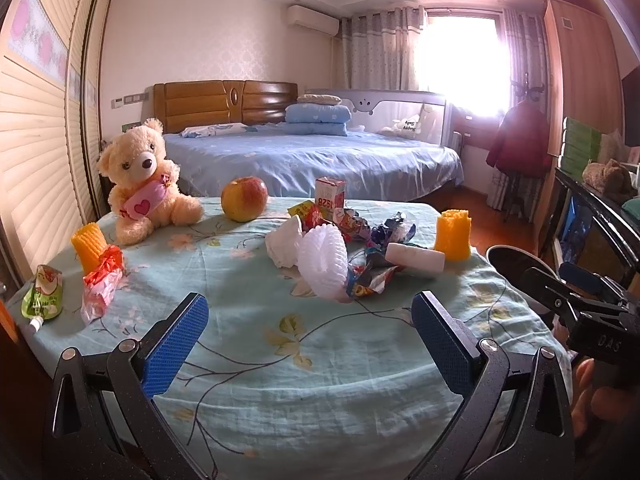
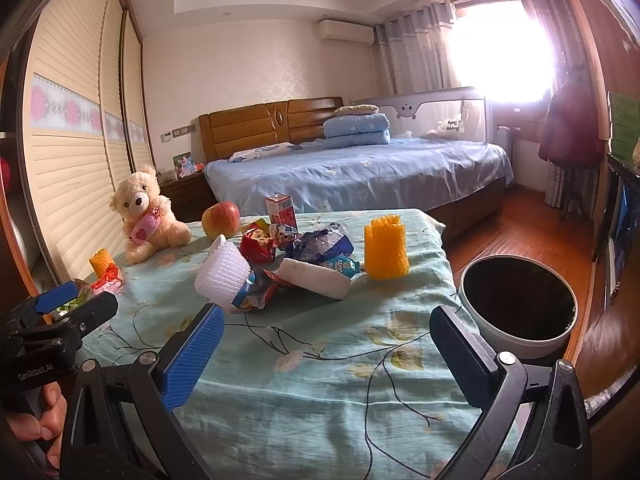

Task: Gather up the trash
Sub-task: 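Move both tools toward the white fruit net and white foam sleeve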

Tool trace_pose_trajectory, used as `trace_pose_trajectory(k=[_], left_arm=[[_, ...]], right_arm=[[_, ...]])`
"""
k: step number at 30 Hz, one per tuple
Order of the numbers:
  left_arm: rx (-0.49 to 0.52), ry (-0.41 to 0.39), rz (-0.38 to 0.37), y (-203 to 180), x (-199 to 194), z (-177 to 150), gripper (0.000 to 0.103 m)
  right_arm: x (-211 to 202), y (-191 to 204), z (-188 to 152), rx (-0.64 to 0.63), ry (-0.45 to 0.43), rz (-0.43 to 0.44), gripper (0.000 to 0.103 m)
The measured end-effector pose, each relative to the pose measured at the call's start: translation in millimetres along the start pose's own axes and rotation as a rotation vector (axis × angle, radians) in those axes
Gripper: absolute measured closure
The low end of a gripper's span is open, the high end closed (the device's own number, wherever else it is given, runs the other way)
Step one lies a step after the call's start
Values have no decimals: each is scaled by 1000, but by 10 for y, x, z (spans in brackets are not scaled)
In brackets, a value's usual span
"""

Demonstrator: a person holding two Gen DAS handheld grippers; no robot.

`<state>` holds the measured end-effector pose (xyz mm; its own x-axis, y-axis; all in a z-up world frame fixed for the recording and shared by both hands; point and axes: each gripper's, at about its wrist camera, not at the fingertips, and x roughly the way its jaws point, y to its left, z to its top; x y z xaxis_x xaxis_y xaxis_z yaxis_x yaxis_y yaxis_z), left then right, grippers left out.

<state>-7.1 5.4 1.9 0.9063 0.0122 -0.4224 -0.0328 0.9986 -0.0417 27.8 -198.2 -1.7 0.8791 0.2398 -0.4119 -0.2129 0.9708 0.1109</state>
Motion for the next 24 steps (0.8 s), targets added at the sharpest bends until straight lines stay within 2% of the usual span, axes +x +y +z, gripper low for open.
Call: trace_pose_trajectory(k=[4, 11, 15, 17, 18, 24], left_arm=[[-3, 14, 0, 2, 56, -8, 0], [-2, 51, 11, 5, 222, 5, 0], [-12, 76, 11, 41, 336, 7, 0], [-21, 93, 10, 69, 411, 7, 0], [-24, 101, 10, 82, 449, 7, 0], [-33, 137, 13, 115, 680, 19, 0]], right_arm=[[73, 22, -1, 8, 13, 10, 0], [191, -84, 43, 0, 98, 24, 0], [279, -86, 48, -8, 59, 42, 0], [352, -97, 56, -2, 70, 53, 0], [364, -96, 61, 47, 61, 83, 0], [595, -136, 79, 70, 105, 118, 1]])
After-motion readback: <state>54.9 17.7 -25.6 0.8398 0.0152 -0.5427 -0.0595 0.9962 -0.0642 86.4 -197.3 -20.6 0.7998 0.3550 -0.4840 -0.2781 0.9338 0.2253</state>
